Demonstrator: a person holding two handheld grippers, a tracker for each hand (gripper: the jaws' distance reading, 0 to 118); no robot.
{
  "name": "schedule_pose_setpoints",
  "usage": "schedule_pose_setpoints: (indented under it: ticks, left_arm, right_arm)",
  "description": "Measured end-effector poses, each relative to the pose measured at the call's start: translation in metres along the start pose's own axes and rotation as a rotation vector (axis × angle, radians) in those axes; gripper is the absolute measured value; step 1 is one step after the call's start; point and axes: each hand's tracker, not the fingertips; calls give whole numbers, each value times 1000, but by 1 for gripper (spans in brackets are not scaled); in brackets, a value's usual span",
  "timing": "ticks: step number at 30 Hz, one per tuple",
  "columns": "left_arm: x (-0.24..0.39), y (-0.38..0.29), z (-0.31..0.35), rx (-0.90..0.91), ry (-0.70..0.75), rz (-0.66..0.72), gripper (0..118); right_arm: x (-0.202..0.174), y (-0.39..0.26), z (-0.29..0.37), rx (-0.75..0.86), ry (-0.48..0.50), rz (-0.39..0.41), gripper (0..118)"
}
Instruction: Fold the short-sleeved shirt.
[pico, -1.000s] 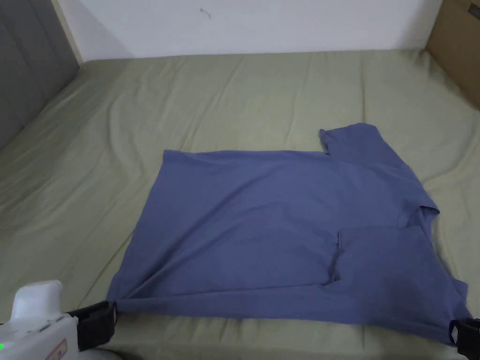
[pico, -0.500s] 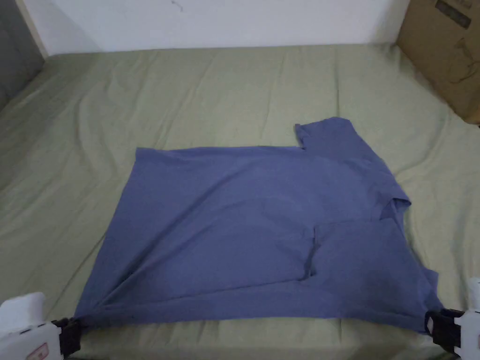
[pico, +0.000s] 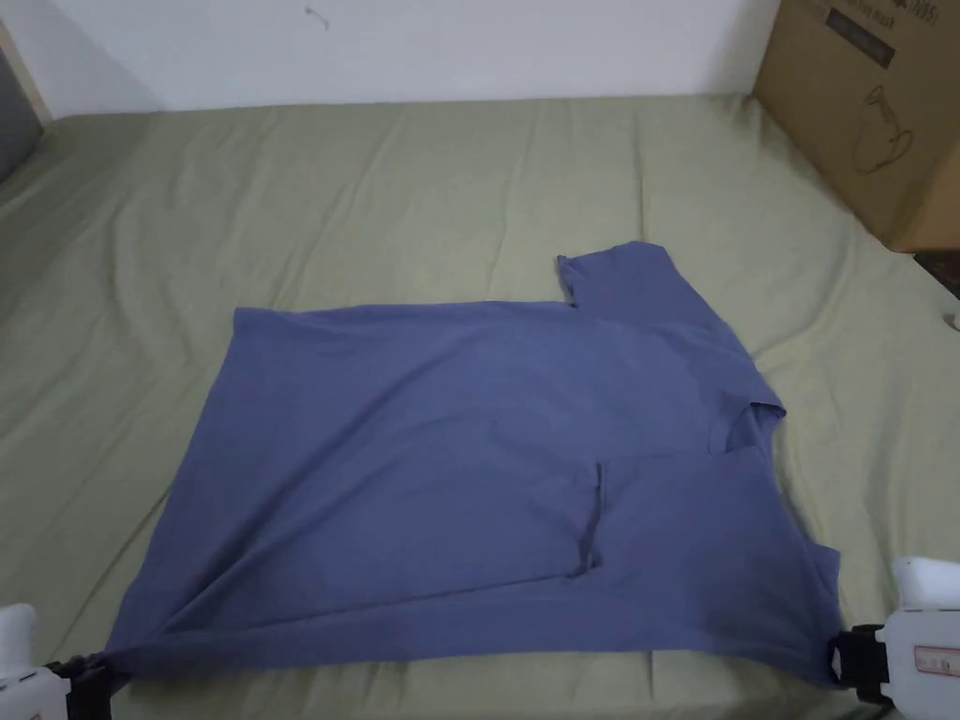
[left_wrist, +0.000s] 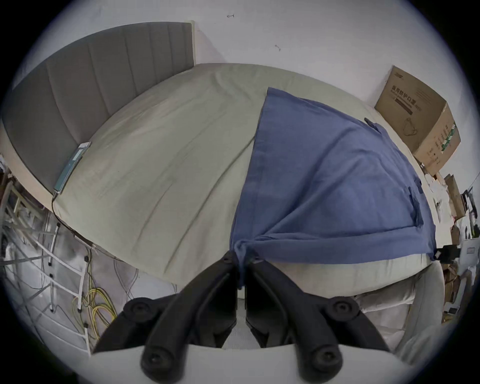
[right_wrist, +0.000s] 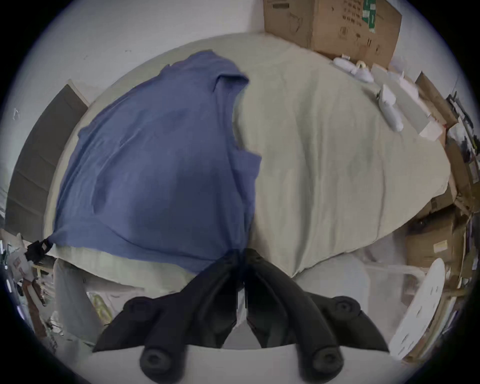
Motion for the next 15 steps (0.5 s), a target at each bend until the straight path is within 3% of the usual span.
schedule_pose_setpoints:
  ticks: [3,8,15]
  left_arm:
    - [3,3,3,2,11,-21,3]
    - [5,19,11,17,-1,-17,3]
    - [10,84,10,73,-14,-50,3]
  right_arm:
    - [-6,5,18,71,-33,11,4]
    - [-2,28,36,117,31,-52,4]
    - [-10,94,45,195,42,-23,4]
